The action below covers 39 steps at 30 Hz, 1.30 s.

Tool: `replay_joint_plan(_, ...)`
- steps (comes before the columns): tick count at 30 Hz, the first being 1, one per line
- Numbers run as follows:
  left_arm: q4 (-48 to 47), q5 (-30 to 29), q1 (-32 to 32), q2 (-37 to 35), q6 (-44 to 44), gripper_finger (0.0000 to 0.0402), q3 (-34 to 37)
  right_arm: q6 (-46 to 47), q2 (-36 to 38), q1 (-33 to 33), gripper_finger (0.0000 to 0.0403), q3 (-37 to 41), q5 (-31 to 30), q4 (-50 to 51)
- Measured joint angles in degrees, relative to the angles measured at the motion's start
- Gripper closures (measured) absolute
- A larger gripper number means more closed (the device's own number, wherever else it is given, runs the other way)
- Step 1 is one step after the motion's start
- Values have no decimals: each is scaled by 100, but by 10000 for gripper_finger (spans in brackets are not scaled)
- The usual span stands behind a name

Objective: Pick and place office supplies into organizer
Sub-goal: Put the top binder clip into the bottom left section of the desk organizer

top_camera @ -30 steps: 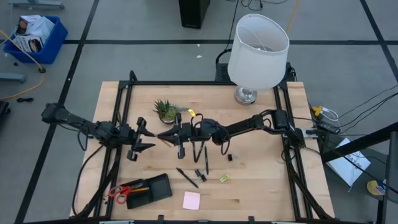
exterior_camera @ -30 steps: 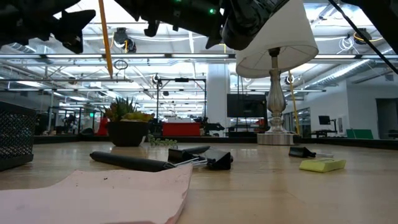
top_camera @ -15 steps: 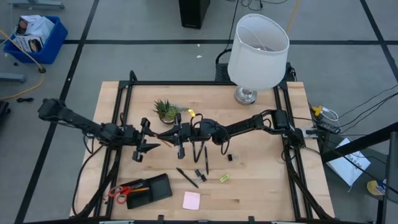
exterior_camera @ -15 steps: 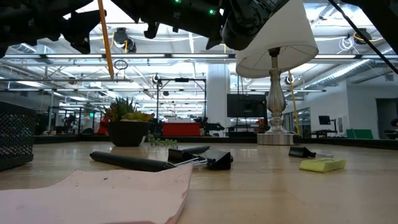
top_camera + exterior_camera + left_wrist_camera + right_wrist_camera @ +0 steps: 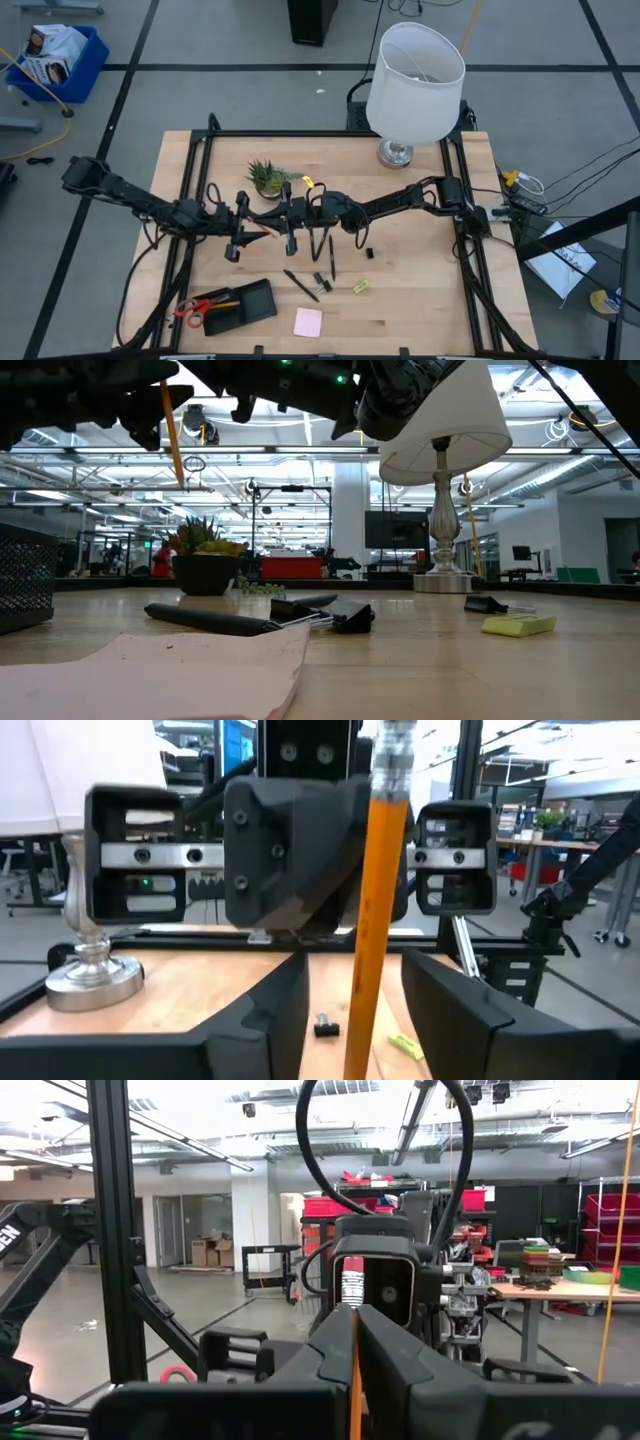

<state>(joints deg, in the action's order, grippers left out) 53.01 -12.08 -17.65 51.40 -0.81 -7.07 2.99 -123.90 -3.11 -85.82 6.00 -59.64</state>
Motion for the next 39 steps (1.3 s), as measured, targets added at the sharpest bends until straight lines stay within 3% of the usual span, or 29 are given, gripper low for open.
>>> replay_joint_plan(11,-41,2,-21,-53,-225,395,0,-31,0,-81,400,0,0,173)
replay_joint_plan(28,-105,3,-284,-129,-417,385,2,-228,42,-162,399,4,159,388)
replay_joint_plan(34,-268,3,-284,-127,-419,398,2,-222,42,-163,399,4,163,714)
replay_joint_plan(39,-368,3,-286,-127,-519,381,9,-199,235,-227,399,11,164,1367)
